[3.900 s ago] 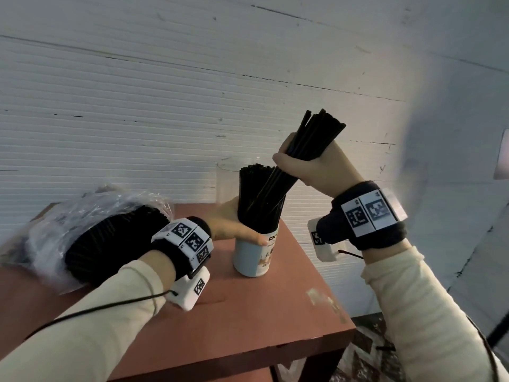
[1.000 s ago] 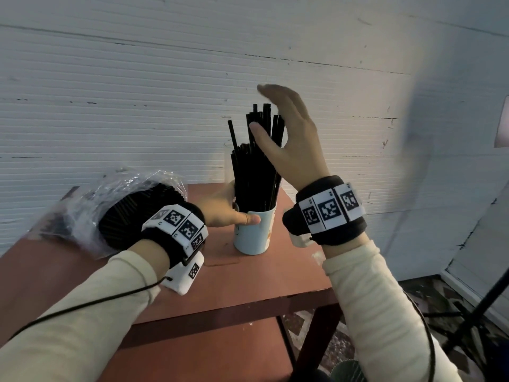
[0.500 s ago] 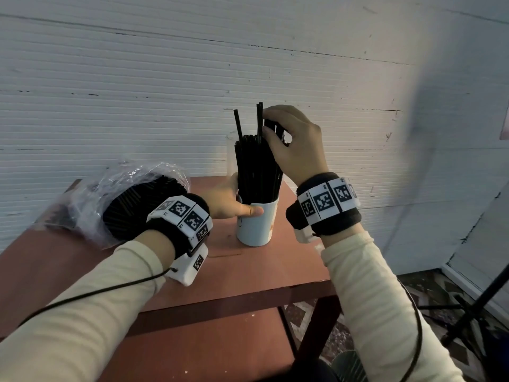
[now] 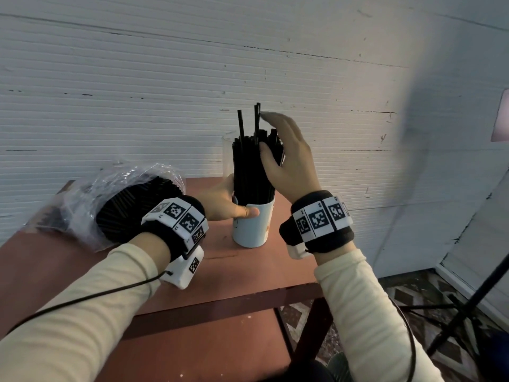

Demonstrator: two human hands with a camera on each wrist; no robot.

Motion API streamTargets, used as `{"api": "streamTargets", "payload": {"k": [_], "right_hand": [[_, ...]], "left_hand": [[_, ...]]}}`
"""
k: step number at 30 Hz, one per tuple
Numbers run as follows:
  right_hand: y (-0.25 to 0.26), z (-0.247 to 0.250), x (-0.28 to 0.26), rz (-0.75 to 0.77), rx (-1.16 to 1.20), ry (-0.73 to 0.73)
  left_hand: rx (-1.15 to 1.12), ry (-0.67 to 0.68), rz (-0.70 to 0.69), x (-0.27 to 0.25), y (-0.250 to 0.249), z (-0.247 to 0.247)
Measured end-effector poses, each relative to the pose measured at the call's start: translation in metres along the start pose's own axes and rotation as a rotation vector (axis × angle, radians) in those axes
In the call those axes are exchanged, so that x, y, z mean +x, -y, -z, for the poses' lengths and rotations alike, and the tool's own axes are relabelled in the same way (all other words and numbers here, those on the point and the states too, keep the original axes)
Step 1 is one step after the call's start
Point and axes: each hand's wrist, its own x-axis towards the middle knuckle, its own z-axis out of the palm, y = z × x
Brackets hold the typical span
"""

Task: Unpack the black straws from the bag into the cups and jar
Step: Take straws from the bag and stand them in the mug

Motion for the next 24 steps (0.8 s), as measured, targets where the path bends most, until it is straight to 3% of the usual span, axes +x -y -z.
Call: {"api": "streamTargets", "payload": {"k": [17, 24], "right_hand": [[0.0, -0.012, -0.017, -0.04, 0.09, -0.147], [0.012, 0.004, -0.005, -0.127, 0.092, -0.001]], "left_hand": [[-0.021, 0.012, 0.044, -0.006, -0.01, 0.003], [-0.039, -0.061, 0.058, -0.01, -0.009, 0.001]]}}
